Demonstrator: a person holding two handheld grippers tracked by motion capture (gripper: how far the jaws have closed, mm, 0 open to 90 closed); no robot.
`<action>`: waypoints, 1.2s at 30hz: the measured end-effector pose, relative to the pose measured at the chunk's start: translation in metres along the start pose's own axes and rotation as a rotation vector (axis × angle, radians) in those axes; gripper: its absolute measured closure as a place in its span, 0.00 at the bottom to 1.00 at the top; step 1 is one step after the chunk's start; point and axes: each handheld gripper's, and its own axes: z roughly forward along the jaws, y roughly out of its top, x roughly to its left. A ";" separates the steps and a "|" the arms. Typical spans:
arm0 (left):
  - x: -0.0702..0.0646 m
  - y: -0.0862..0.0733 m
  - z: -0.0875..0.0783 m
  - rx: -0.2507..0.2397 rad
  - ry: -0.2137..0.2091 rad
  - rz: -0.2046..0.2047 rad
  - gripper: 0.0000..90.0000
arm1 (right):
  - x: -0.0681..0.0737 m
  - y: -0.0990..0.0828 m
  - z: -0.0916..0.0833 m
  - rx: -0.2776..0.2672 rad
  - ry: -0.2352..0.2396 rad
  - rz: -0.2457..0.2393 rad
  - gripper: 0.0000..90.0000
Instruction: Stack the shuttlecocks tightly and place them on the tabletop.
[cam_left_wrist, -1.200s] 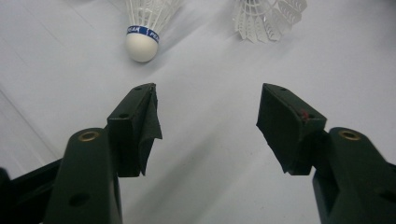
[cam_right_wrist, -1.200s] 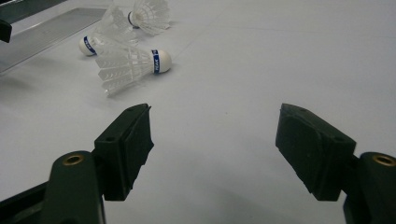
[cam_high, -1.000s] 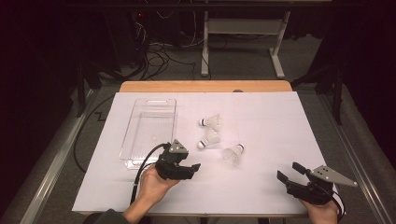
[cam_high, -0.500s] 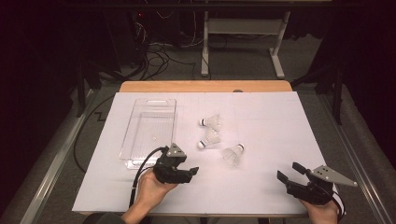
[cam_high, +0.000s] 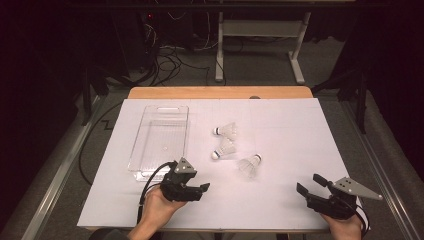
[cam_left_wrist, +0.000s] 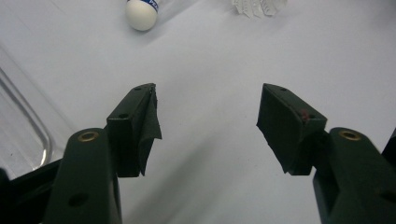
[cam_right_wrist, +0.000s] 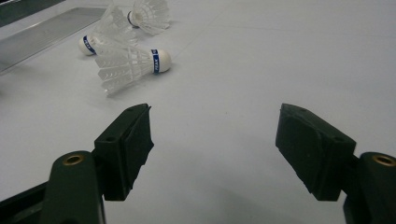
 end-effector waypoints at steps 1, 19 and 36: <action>0.000 0.000 0.000 -0.001 0.000 -0.001 0.43 | 0.000 0.000 0.000 0.001 0.000 0.003 0.31; 0.000 -0.010 -0.008 -0.018 0.011 -0.006 0.43 | 0.000 0.000 0.000 0.000 0.000 0.001 0.31; 0.007 -0.028 -0.021 -0.047 0.048 -0.025 0.43 | 0.000 0.000 0.000 -0.001 -0.003 0.002 0.31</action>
